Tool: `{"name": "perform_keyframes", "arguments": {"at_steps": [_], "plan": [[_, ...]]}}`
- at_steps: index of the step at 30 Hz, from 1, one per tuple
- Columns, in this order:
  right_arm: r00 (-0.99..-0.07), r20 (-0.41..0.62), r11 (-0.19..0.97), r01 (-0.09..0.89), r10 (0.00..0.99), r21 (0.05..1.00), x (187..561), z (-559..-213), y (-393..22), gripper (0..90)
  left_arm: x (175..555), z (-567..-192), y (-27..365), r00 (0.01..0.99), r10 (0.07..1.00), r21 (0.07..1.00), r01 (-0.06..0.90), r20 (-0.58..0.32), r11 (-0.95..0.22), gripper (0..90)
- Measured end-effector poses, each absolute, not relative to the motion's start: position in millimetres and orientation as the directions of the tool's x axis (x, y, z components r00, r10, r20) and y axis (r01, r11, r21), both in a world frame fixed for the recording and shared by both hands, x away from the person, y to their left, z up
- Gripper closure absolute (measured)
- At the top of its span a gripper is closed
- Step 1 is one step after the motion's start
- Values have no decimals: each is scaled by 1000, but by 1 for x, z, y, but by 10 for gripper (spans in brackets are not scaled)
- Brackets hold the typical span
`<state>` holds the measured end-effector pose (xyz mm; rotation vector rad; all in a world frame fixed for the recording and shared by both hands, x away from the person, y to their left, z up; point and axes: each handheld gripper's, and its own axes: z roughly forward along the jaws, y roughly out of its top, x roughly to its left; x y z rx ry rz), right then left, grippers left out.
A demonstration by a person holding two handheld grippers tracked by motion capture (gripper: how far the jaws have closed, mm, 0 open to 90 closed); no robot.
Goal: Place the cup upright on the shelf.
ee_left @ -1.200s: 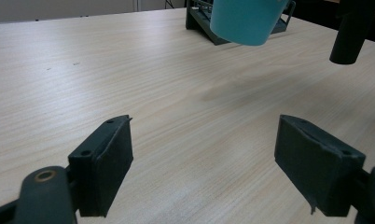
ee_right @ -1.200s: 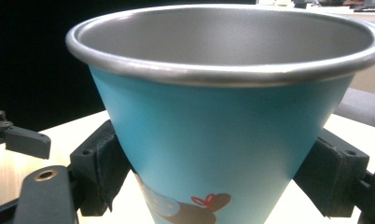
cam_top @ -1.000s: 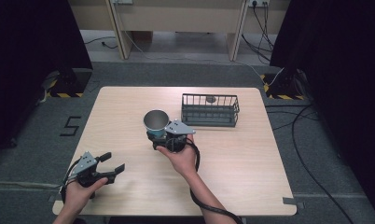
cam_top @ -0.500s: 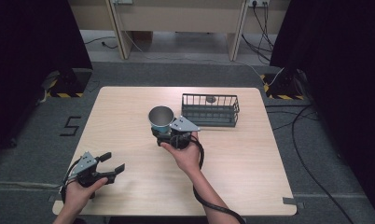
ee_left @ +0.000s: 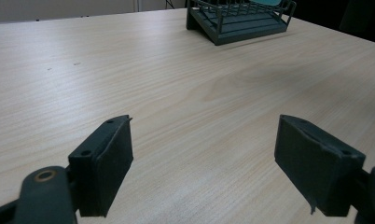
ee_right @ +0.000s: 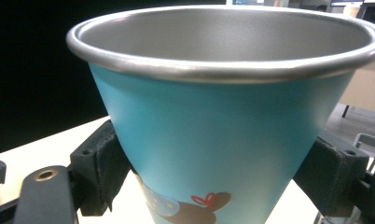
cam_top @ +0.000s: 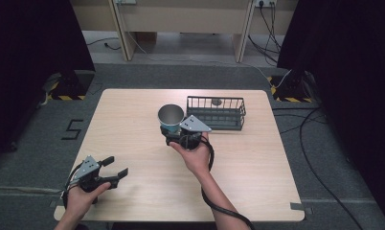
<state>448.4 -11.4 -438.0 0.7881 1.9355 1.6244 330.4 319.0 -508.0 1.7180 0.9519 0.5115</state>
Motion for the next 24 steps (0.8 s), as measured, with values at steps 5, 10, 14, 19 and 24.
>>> {"name": "perform_keyframes", "arguments": {"at_steps": [5, 10, 14, 19, 24], "plan": [[-704, -3, 118, 114, 710, 986, 451, -435, -16, 197, 330, -508, 319, 590, 799, 930, 347, -114, -124, 187], [-694, -4, 113, 112, 720, 987, 452, -431, -21, 197, 330, -508, 319, 590, 799, 930, 347, -114, -124, 187], [-685, -3, 109, 111, 728, 988, 454, -429, -24, 197, 330, -508, 319, 589, 800, 930, 346, -114, -123, 187], [-675, 1, 98, 109, 738, 989, 456, -426, -29, 197, 330, -508, 319, 589, 800, 931, 345, -115, -120, 187], [-660, 0, 88, 101, 751, 991, 458, -421, -36, 198, 330, -508, 319, 588, 801, 930, 346, -114, -121, 187]]}}
